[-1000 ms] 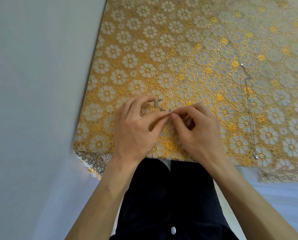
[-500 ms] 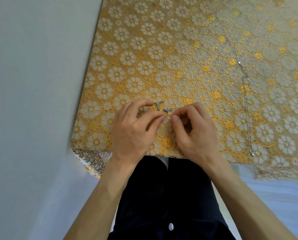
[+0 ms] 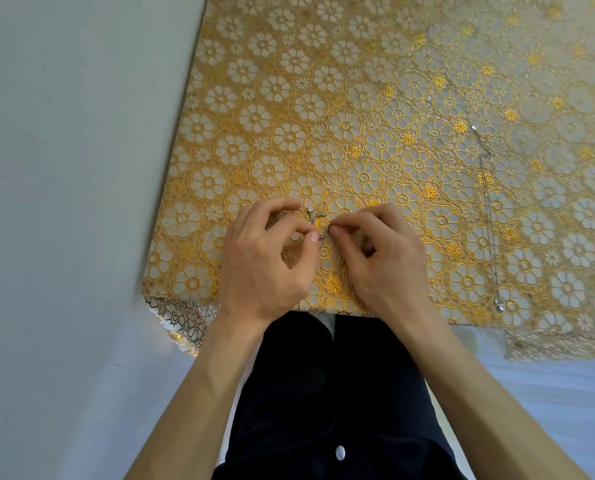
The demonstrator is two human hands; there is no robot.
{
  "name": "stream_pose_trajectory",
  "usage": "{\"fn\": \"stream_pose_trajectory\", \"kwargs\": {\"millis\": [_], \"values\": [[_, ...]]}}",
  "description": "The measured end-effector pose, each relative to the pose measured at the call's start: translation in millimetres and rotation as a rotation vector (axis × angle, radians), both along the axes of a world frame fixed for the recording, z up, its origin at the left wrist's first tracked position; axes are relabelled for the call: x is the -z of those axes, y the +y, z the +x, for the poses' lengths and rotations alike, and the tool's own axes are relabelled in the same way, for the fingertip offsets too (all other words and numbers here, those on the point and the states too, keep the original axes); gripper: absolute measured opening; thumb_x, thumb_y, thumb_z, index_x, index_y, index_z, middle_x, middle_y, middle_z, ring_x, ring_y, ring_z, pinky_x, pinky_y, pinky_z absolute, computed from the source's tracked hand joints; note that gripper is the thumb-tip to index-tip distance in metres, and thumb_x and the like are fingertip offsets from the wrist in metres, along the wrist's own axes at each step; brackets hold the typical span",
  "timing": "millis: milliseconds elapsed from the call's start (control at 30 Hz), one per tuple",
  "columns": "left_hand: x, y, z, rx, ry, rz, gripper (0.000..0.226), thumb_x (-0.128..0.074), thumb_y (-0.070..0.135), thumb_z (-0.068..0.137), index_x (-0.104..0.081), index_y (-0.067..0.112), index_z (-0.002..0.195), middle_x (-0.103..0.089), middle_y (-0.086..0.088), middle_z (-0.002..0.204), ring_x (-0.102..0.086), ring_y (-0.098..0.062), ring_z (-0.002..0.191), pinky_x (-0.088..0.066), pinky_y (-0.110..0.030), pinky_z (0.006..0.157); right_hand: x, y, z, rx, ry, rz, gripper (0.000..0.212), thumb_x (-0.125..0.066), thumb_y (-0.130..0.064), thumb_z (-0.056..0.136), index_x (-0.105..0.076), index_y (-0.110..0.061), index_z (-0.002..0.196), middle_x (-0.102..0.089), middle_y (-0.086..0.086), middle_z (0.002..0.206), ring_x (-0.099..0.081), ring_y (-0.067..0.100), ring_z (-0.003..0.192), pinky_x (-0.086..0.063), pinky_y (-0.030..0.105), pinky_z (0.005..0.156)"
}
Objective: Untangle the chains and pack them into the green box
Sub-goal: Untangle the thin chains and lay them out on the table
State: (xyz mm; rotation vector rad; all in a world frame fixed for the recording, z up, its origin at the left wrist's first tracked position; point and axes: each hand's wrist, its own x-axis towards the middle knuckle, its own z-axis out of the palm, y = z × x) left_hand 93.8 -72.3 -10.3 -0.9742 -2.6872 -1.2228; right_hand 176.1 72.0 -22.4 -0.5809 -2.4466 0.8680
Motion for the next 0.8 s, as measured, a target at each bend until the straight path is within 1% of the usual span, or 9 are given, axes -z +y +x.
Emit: {"fn": "stream_pose_trajectory", "kwargs": {"millis": [100, 233, 300, 367, 433, 500, 633, 733, 800], "values": [[1.2, 2.1, -0.7, -0.030, 0.004, -0.009, 0.012, -0.068, 0.029, 0.088, -0.076, 0.022, 0.093, -0.065, 0.003, 0.115, -0.059, -0.018, 0.110, -0.047, -0.039, 0.095, 0.8, -0.2, 0.3, 0.006, -0.014, 0.017, 0.008, -0.071, -0.028, 0.092, -0.074, -0.022, 0.096, -0.062, -0.005, 0.094, -0.046, 0.004, 0.067, -0.043, 0.027, 0.067], [2.5, 3.4, -0.8, -0.013, 0.049, -0.090, 0.015, -0.072, 0.032, 0.086, -0.077, 0.029, 0.100, -0.064, 0.006, 0.118, -0.058, -0.021, 0.111, -0.048, -0.042, 0.093, 0.2, -1.2, 1.2, -0.005, 0.008, 0.010, 0.011, -0.070, -0.028, 0.092, -0.075, -0.022, 0.100, -0.061, -0.005, 0.094, -0.046, 0.003, 0.067, -0.044, 0.026, 0.065], [2.4, 3.2, -0.7, 0.000, 0.048, -0.104, 0.016, -0.073, 0.032, 0.085, -0.077, 0.030, 0.100, -0.064, 0.006, 0.119, -0.057, -0.021, 0.112, -0.048, -0.043, 0.092, -0.9, -1.3, 1.7, -0.021, 0.013, 0.014, 0.013, -0.072, -0.028, 0.091, -0.077, -0.024, 0.102, -0.061, -0.005, 0.094, -0.046, 0.002, 0.068, -0.044, 0.025, 0.066], [2.3, 3.1, -0.6, 0.001, 0.047, -0.111, 0.017, -0.073, 0.032, 0.083, -0.077, 0.030, 0.100, -0.064, 0.007, 0.120, -0.057, -0.021, 0.113, -0.048, -0.044, 0.093, -1.1, -1.4, 1.9, -0.035, 0.005, 0.026, 0.011, -0.074, -0.028, 0.089, -0.078, -0.025, 0.099, -0.062, -0.005, 0.094, -0.047, 0.002, 0.069, -0.045, 0.028, 0.066], [2.1, 3.2, -0.6, -0.003, 0.044, -0.115, 0.017, -0.073, 0.032, 0.083, -0.077, 0.031, 0.099, -0.064, 0.007, 0.120, -0.057, -0.021, 0.113, -0.047, -0.043, 0.093, -0.6, -1.1, 1.8, -0.036, -0.001, 0.037, 0.008, -0.073, -0.026, 0.090, -0.077, -0.023, 0.096, -0.063, -0.004, 0.093, -0.048, 0.004, 0.070, -0.047, 0.033, 0.066], [1.8, 3.3, -0.9, -0.006, 0.041, -0.119, 0.016, -0.073, 0.033, 0.083, -0.077, 0.031, 0.099, -0.064, 0.008, 0.120, -0.057, -0.021, 0.113, -0.047, -0.042, 0.093, 0.2, -1.1, 2.0, -0.035, -0.002, 0.035, 0.008, -0.070, -0.025, 0.092, -0.075, -0.020, 0.096, -0.062, -0.003, 0.095, -0.049, 0.006, 0.070, -0.047, 0.034, 0.066], [0.9, 3.3, -0.6, -0.001, 0.037, -0.118, 0.015, -0.073, 0.036, 0.084, -0.077, 0.032, 0.097, -0.064, 0.008, 0.120, -0.057, -0.021, 0.113, -0.047, -0.043, 0.093, 0.0, 0.2, 3.8, -0.025, 0.011, -0.056, 0.009, -0.066, -0.026, 0.094, -0.071, -0.020, 0.096, -0.059, -0.008, 0.096, -0.051, 0.005, 0.068, -0.046, 0.029, 0.066], [1.0, 3.5, 0.1, 0.001, 0.042, -0.117, 0.012, -0.073, 0.038, 0.083, -0.078, 0.033, 0.093, -0.064, 0.008, 0.120, -0.057, -0.021, 0.114, -0.047, -0.043, 0.093, -1.7, 1.4, 5.2, -0.043, 0.030, -0.113, 0.008, -0.066, -0.026, 0.094, -0.071, -0.020, 0.095, -0.058, -0.010, 0.096, -0.051, 0.002, 0.064, -0.042, 0.020, 0.064], [1.4, 3.4, -0.2, -0.004, 0.037, -0.105, 0.009, -0.074, 0.037, 0.084, -0.078, 0.033, 0.090, -0.064, 0.009, 0.119, -0.057, -0.020, 0.113, -0.047, -0.043, 0.093, -2.9, 1.4, 5.8, -0.047, 0.034, -0.133, 0.007, -0.067, -0.025, 0.094, -0.072, -0.021, 0.094, -0.058, -0.010, 0.095, -0.053, 0.003, 0.063, -0.041, 0.017, 0.063]]}}
